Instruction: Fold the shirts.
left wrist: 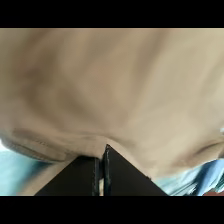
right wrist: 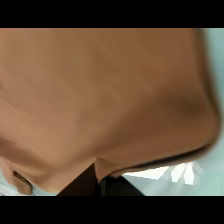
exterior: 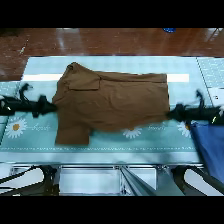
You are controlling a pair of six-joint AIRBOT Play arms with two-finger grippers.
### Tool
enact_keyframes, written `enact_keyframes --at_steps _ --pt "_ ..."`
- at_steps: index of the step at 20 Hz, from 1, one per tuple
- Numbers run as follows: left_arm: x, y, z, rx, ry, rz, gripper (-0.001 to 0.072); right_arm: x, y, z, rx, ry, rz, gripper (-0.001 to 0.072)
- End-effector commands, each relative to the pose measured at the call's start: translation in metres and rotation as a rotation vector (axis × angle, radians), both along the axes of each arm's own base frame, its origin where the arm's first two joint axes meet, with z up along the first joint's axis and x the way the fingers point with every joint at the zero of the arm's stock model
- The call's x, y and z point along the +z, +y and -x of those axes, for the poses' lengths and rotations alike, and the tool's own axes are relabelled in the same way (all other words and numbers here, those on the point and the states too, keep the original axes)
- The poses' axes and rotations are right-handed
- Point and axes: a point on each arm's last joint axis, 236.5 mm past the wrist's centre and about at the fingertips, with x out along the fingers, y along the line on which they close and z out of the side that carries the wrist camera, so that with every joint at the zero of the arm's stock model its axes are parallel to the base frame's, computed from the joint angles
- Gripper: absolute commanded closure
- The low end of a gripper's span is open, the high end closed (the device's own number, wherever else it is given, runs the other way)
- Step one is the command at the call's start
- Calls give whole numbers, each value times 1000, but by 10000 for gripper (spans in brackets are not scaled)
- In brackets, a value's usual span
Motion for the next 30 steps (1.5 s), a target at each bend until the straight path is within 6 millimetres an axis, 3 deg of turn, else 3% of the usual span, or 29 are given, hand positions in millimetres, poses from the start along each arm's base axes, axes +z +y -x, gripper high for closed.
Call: enact_keyframes --at_steps 1,2,4,6,7,9,11,14,17,20,22,24,26,30 --pt "145 0 -75 52 -395 84 689 140 -5 -71 63 -358 63 694" --pt "203 0 -90 61 -541 89 689 192 -11 -86 66 -478 110 694" --pt "317 2 -95 82 -797 32 690 302 -15 -99 46 -723 200 694" --pt "410 2 -74 109 -985 -32 690 407 -4 -77 61 -965 281 694" --pt "449 0 -55 101 -1086 -95 690 445 2 -59 64 -1055 327 694" --pt "497 0 -17 118 -1210 -262 690 502 14 -16 56 -1200 430 694" --pt "521 12 24 170 -1277 -540 690 531 23 30 32 -1293 524 694" --pt "532 36 91 314 -1241 -874 689 535 29 86 0 -1308 647 694" --pt "542 22 152 344 -1289 -989 690 530 13 126 -97 -1263 781 694" --pt "545 17 194 330 -1338 -1004 690 508 1 145 -151 -1180 826 694" --pt "536 28 204 328 -1301 -1022 690 483 15 141 -81 -1122 750 694" --pt "513 40 194 320 -1200 -1007 689 443 15 126 -22 -989 685 694" --pt "465 43 162 240 -1047 -993 689 402 8 104 0 -863 626 694" --pt "324 42 76 77 -683 -875 689 321 3 42 20 -739 452 694"
